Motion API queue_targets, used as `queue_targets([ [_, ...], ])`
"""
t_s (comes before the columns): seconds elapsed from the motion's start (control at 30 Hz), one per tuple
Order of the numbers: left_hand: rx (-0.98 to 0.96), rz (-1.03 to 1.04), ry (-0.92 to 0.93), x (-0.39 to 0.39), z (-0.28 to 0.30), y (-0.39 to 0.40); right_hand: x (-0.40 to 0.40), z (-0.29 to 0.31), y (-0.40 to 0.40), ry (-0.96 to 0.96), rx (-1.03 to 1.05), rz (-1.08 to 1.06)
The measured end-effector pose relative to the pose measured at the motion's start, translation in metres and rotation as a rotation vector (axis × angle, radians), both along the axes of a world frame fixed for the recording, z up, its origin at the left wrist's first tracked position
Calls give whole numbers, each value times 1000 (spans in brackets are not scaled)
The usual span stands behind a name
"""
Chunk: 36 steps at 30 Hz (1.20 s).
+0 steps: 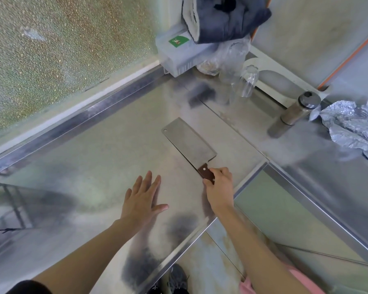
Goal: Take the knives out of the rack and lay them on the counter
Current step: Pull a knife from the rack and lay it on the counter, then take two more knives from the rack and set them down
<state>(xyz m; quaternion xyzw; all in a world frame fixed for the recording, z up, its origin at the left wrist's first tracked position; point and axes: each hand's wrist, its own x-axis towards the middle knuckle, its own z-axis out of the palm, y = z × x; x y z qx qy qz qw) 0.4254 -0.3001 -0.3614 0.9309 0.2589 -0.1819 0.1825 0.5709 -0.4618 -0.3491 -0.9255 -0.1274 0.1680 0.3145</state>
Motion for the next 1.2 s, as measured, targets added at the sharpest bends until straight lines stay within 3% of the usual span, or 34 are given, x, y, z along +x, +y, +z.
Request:
queue_targets([
  [0.23, -12, 7, -23, 0, 0, -1, -1, -2, 2, -75, -92, -11],
  [0.43, -139, 117, -162, -11, 22, 5, 2, 17, 0, -70, -241, 81],
  [0.6, -251, 376, -304, -19, 73, 22, 1, 62, 23, -28, -97, 178],
  [0.73, -252, 467, -417, -45, 125, 42, -13, 111, 64, -18, 37, 337],
  [1.2, 9, 746, -744, -217, 291, 96, -178, 275, 202, -115, 354, 958],
])
